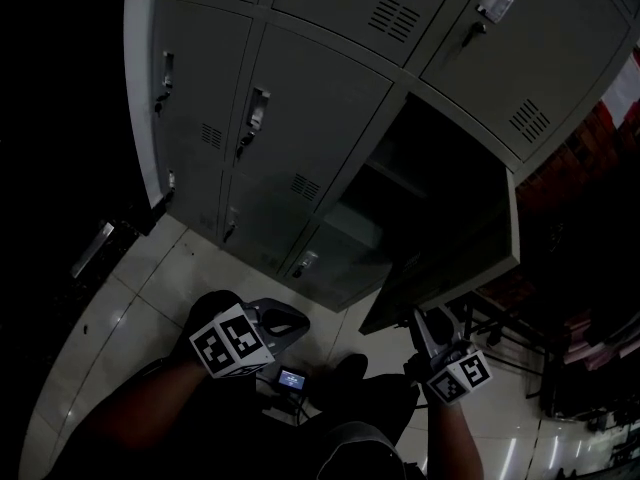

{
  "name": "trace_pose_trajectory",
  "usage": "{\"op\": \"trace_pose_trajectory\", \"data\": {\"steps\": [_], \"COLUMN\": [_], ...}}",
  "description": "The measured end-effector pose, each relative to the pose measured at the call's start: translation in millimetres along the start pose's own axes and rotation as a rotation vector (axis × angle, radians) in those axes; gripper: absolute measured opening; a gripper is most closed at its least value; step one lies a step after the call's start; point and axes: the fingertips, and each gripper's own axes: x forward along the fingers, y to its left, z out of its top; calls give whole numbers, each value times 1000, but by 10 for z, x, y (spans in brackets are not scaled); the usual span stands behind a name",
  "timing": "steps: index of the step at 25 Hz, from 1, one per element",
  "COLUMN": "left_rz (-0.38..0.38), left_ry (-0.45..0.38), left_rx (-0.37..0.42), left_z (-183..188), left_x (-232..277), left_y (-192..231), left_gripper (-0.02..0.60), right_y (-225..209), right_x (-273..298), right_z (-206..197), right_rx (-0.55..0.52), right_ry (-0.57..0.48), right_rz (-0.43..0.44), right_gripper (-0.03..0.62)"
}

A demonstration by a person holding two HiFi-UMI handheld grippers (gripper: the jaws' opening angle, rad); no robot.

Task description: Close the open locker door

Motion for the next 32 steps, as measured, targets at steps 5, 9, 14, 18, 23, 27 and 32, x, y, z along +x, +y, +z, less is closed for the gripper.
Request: {"op": "trace_pose_trajectory", "data": {"steps": [5, 9, 14, 18, 23, 27, 32], "left_rz": [-4, -3, -3, -6, -7, -11, -11], "left_ry": [-9, -8, -16, -17, -20, -25, -33], "left_rx": [-2, 0, -9, -9, -9, -9, -22], "left_z": [30, 31, 37, 42, 52, 57, 63], "left_x": [-1, 0, -2, -5, -1, 10, -11], "left_y": [-11, -10, -6, -10, -15, -28, -9], "left_gripper": [12, 12, 12, 12, 12, 12, 12], "right_y": [136, 100, 78, 20, -69, -182, -323], "right_x": [444, 774, 1184, 1430, 1681, 1879, 2108], "right_z": [22, -31, -11, 6, 13, 6, 11], "right_rx": [-4, -10, 55, 82, 83, 88, 98], "right_ry": [12, 32, 5, -6, -2, 0, -3], "right_rz": [41, 37, 19, -2, -14, -37, -86], "right_gripper": [121, 112, 112, 114, 107, 104, 98]}}
